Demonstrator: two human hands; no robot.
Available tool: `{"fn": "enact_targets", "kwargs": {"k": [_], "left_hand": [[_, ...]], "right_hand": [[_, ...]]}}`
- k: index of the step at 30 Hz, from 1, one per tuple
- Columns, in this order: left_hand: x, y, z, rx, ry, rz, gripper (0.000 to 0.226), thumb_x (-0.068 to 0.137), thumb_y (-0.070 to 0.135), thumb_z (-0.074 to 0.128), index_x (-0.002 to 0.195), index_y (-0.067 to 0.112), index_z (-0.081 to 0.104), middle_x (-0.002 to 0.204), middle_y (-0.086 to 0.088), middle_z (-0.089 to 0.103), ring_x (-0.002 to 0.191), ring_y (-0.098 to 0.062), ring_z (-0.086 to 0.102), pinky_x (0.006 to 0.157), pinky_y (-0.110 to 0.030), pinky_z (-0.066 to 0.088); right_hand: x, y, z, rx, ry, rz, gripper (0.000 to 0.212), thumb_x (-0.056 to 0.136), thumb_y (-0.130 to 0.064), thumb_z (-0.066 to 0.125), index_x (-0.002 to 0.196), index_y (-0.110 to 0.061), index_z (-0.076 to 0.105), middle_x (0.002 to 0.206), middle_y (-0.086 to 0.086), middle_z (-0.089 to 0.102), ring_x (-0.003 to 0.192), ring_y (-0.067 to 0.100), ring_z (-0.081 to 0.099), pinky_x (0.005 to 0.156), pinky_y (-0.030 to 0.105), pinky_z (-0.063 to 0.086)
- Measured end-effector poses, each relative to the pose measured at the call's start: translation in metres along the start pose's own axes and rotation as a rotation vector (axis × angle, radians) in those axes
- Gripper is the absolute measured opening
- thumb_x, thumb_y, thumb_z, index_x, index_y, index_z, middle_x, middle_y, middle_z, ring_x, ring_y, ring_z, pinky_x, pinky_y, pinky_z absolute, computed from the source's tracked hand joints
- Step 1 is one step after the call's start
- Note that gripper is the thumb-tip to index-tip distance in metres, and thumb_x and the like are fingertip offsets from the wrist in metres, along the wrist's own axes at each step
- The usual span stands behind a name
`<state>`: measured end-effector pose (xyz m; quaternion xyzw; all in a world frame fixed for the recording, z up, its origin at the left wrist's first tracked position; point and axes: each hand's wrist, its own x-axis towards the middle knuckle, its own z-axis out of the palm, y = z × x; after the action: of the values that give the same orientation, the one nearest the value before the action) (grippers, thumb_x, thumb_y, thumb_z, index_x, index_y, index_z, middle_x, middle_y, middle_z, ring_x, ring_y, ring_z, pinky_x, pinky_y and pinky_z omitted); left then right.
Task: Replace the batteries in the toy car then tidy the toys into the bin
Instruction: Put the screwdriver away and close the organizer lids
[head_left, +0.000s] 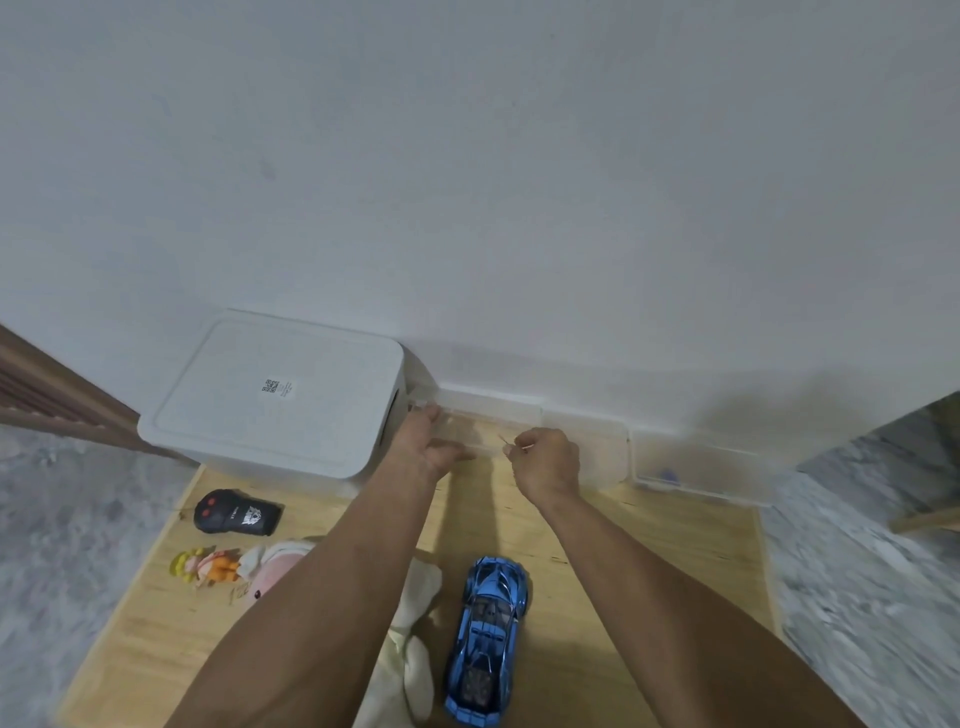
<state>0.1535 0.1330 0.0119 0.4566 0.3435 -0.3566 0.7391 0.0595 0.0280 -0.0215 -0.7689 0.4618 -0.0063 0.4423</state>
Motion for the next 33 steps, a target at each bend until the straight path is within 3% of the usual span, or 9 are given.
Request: {"fn": "enact_targets", "kwargs": {"k": [5,12,16,19,21,24,27,29,33], "left_hand": [[-0.002,-0.001,-0.001,-0.033,-0.027,-0.030,0.040,0.104,0.021,0.041,0.140,0.005,0.041,0.154,-0.028,0.016,0.143,-0.046,0.019,0.113,-0.059,0.018],[0.000,-0.003,-0.006,-0.056,-0.037,-0.037,0.045,0.103,0.018,0.043,0.145,0.003,0.035,0.152,-0.033,0.017,0.142,-0.047,0.021,0.113,-0.060,0.022],[0.001,-0.007,-0.010,0.005,-0.024,-0.015,0.044,0.102,0.014,0.044,0.143,-0.001,0.034,0.139,-0.033,0.032,0.128,-0.047,0.040,0.109,-0.059,0.032],[-0.004,-0.011,-0.008,0.038,-0.055,0.027,0.024,0.102,0.013,0.042,0.125,0.006,0.042,0.101,-0.021,0.046,0.084,-0.036,0.052,0.101,-0.054,0.039],[-0.003,-0.015,-0.008,0.081,-0.055,0.052,0.019,0.101,0.011,0.044,0.120,0.009,0.045,0.092,-0.016,0.048,0.076,-0.030,0.051,0.091,-0.051,0.046],[0.004,-0.022,-0.014,0.161,-0.015,0.112,0.025,0.095,0.006,0.048,0.118,0.002,0.056,0.093,-0.013,0.055,0.069,-0.022,0.051,0.063,-0.037,0.048],[0.006,-0.029,-0.017,0.246,0.026,0.183,0.049,0.087,0.008,0.055,0.135,0.005,0.044,0.119,-0.012,0.053,0.090,-0.023,0.057,0.066,-0.036,0.054],[0.001,-0.032,-0.019,0.400,0.080,0.258,0.077,0.082,0.010,0.058,0.150,0.011,0.020,0.138,-0.012,0.044,0.114,-0.028,0.052,0.086,-0.045,0.053],[-0.017,-0.040,-0.023,1.081,0.162,0.550,0.075,0.083,0.010,0.051,0.151,0.011,0.019,0.159,-0.012,0.014,0.131,-0.034,0.042,0.100,-0.038,0.043]], "right_hand": [[0.001,-0.001,0.009,0.428,-0.066,0.133,0.027,0.085,0.009,0.059,0.108,-0.002,0.067,0.103,0.011,0.068,0.096,0.027,0.069,0.089,0.041,0.057],[-0.005,0.003,0.008,0.807,-0.108,0.251,0.040,0.088,0.013,0.058,0.127,0.007,0.054,0.124,0.015,0.058,0.106,0.023,0.064,0.094,0.027,0.051],[-0.002,0.005,0.004,0.552,0.012,0.243,0.038,0.083,0.007,0.058,0.120,-0.002,0.059,0.102,0.006,0.066,0.089,0.023,0.070,0.084,0.033,0.058],[-0.006,0.004,0.002,0.387,0.091,0.165,0.034,0.082,-0.002,0.056,0.116,-0.006,0.054,0.088,0.006,0.066,0.084,0.028,0.069,0.080,0.042,0.059],[-0.008,0.006,0.002,0.240,0.144,0.050,0.034,0.084,-0.007,0.059,0.117,-0.011,0.053,0.096,0.005,0.062,0.088,0.027,0.066,0.082,0.043,0.057],[-0.016,0.008,-0.003,-0.055,0.141,-0.149,0.027,0.091,-0.009,0.057,0.118,-0.014,0.057,0.116,0.003,0.052,0.096,0.020,0.058,0.083,0.026,0.045],[-0.018,0.014,-0.003,-0.270,0.059,-0.286,0.032,0.094,-0.011,0.053,0.125,-0.016,0.060,0.128,0.000,0.050,0.103,0.024,0.060,0.085,0.029,0.048],[-0.017,0.017,-0.001,-0.381,-0.023,-0.318,0.037,0.095,-0.009,0.050,0.130,-0.016,0.058,0.135,-0.001,0.047,0.108,0.025,0.059,0.090,0.034,0.049],[-0.018,0.018,-0.002,-0.577,-0.096,-0.358,0.048,0.091,0.002,0.043,0.134,-0.015,0.054,0.142,0.001,0.042,0.110,0.030,0.058,0.091,0.040,0.050]]}}
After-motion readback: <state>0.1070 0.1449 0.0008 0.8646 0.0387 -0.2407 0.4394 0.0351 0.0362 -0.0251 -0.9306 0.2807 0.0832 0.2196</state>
